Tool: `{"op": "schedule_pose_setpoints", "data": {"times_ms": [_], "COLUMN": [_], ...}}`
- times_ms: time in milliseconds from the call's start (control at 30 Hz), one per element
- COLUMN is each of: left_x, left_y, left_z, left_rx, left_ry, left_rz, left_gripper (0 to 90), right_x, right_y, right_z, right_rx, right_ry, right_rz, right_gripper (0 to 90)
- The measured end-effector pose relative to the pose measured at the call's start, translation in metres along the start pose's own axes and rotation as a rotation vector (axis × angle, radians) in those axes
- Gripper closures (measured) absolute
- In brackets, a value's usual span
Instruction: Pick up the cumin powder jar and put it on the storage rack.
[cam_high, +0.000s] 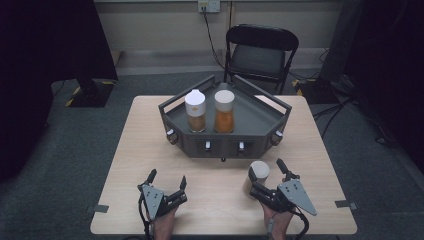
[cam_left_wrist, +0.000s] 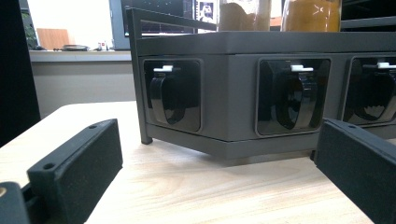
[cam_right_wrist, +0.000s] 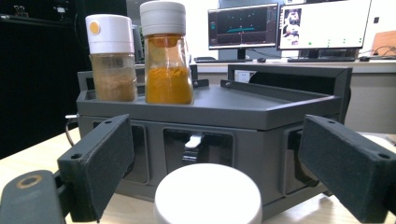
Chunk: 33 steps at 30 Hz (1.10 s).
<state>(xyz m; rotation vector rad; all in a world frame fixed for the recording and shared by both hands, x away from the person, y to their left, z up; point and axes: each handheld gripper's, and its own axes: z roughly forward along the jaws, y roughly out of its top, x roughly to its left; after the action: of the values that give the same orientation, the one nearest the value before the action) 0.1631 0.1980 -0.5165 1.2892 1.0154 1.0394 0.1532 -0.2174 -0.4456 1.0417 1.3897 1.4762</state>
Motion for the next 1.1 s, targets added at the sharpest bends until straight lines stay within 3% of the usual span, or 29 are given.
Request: {"op": "schedule_pose_setpoints", "data": {"times_ms": [400, 667, 833, 1100], "left_x": [0.0, 0.0, 0.0, 0.0], "left_y": [0.0, 0.0, 0.0, 0.0], "left_z": [0.0, 0.0, 0.0, 0.0], "left_rx": [0.0, 0.0, 0.0, 0.0], "left_ry": [0.0, -0.003, -0.003, -0.003], "left_rz": [0.0, 0.0, -0.001, -0.001], "left_gripper": [0.5, 0.5, 0.5, 0.5], "right_x": [0.006, 0.013, 0.015, 0.011], "right_y": [-0.008, -0.017, -0.018, -0.023], "right_z": [0.006, 0.012, 0.014, 0.014], "right_rx": [0.038, 0.047, 0.077, 0.114], "right_ry": [-0.006, -0.039, -0.037, -0.033], "right_rz": [-0.003, 0.012, -0.01, 0.006], "right_gripper": [10.5, 12.8, 16.7, 23.0]}}
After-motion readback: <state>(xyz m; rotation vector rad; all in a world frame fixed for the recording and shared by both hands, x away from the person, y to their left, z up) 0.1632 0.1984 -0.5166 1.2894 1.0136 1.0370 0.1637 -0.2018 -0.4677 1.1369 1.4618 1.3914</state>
